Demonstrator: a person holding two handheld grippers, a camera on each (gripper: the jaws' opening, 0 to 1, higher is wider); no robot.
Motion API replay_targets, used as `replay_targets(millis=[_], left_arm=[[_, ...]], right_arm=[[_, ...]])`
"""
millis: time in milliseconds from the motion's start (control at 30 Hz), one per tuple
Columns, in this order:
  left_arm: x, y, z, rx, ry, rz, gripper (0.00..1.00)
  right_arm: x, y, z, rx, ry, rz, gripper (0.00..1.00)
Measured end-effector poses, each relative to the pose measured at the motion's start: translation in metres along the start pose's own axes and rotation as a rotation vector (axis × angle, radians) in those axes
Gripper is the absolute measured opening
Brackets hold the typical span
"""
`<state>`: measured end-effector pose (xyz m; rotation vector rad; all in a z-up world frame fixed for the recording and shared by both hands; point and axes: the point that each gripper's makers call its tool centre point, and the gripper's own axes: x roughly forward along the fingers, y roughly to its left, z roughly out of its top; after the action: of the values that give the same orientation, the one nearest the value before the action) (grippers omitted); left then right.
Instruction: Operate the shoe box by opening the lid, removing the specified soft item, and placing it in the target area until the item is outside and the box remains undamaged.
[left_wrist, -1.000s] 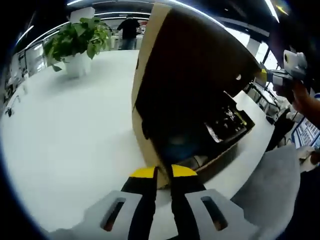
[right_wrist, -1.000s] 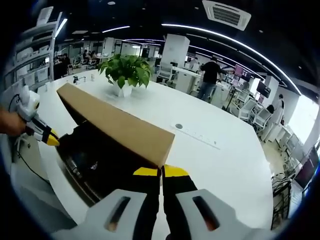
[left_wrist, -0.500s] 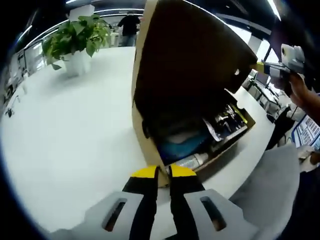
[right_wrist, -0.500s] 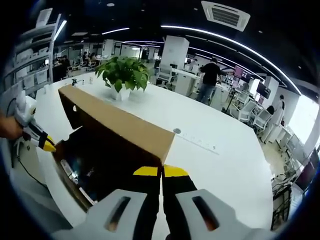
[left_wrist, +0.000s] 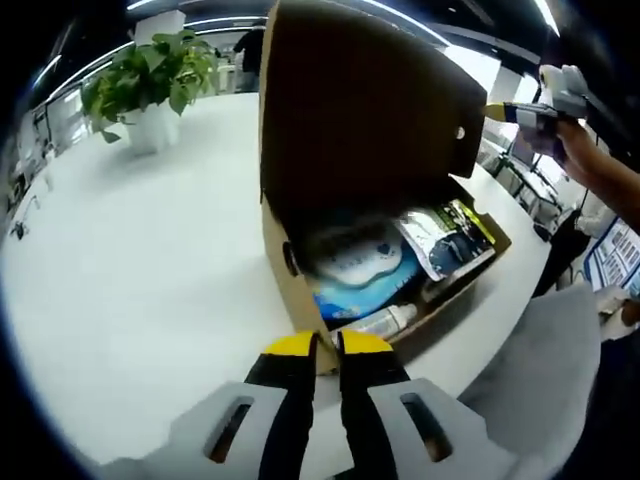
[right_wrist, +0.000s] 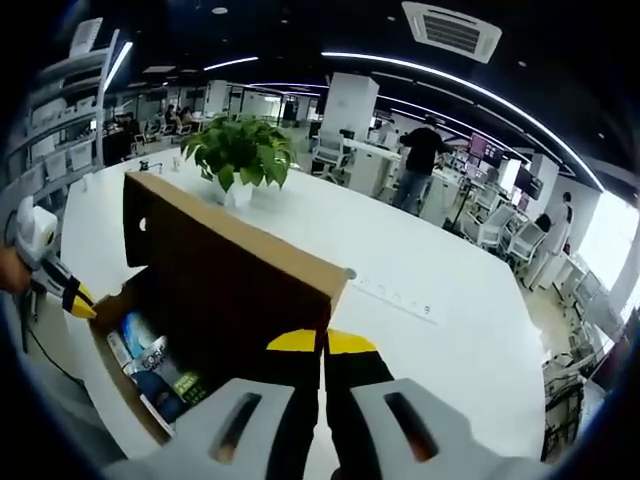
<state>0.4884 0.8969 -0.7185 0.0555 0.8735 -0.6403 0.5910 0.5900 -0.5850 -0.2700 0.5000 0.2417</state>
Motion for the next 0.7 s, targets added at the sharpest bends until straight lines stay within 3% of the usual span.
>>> replay_targets(millis=[700], left_arm=[[0.003,0.005,0.0,-0.011,-0.008,0.007,0.05]], right_arm=[[0.054,-0.02,0.005,0.017,0.052,0.016,0.0]])
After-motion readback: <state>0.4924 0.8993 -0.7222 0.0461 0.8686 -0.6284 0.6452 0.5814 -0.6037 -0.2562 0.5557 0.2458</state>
